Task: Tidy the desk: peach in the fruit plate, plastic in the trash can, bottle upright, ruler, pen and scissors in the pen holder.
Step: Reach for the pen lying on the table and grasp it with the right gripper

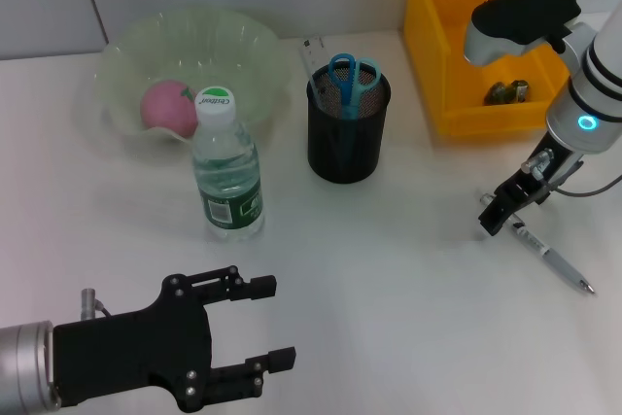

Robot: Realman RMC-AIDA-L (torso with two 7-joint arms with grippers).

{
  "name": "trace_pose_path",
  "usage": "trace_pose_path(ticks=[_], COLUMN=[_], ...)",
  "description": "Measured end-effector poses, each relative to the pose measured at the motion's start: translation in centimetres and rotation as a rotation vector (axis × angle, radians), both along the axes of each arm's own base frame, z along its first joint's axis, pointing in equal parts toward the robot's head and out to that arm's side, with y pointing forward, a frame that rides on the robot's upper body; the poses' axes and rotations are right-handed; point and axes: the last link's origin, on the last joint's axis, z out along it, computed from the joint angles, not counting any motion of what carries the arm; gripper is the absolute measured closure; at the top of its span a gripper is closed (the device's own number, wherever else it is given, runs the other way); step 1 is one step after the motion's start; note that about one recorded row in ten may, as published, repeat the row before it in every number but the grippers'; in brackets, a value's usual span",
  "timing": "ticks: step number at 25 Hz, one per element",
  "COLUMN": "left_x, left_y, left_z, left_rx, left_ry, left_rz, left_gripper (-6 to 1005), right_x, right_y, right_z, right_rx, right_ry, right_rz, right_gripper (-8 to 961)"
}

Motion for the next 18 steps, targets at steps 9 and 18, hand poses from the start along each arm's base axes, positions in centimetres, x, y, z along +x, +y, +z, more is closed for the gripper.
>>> trace_pose_path(ticks=[9, 18], left_x=[0.01, 0.06], left_y=[0.0, 0.03], left_z=[0.01, -0.01], left_rx=[0.0, -0.001], left_ry=[0.0, 0.0], left_rz=[-0.001, -0.003], left_gripper=[305, 305], right_x=[0.12, 0.75], right_y=[0.15, 0.1], right_z=[0.11, -0.15], right_rx=[0.014, 0.016], right_ry=[0.006, 0.005], right_rz=[0.0, -0.012], right_gripper=[229, 474])
